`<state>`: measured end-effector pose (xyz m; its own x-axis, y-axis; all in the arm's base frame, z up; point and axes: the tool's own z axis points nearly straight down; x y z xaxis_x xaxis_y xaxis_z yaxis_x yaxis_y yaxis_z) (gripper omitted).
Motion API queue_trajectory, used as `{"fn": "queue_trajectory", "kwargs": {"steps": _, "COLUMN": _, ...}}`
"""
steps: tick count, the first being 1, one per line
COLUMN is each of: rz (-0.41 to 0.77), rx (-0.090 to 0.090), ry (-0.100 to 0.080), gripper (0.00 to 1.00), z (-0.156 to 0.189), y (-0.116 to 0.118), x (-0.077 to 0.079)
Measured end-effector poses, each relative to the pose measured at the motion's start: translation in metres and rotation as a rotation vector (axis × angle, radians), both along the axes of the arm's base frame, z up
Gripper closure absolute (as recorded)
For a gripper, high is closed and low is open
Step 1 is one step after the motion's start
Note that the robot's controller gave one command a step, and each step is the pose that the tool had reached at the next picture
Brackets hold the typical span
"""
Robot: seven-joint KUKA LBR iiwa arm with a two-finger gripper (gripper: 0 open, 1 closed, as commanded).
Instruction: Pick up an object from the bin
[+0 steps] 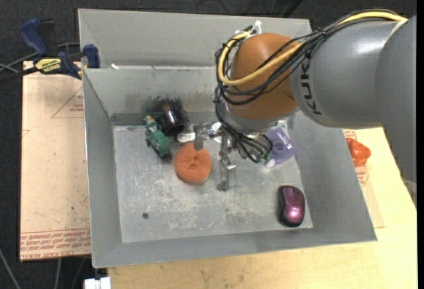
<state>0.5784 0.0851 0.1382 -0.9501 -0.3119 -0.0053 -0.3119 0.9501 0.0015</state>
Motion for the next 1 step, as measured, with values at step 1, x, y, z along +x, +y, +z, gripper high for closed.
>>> {"fn": "queue_trajectory", "kwargs": {"steps": 1, "rz": 0.000, "rx": 0.000, "ry": 0.000, "gripper": 0.00, "z": 0.0000, "y": 0.0000, "x": 0.0000}}
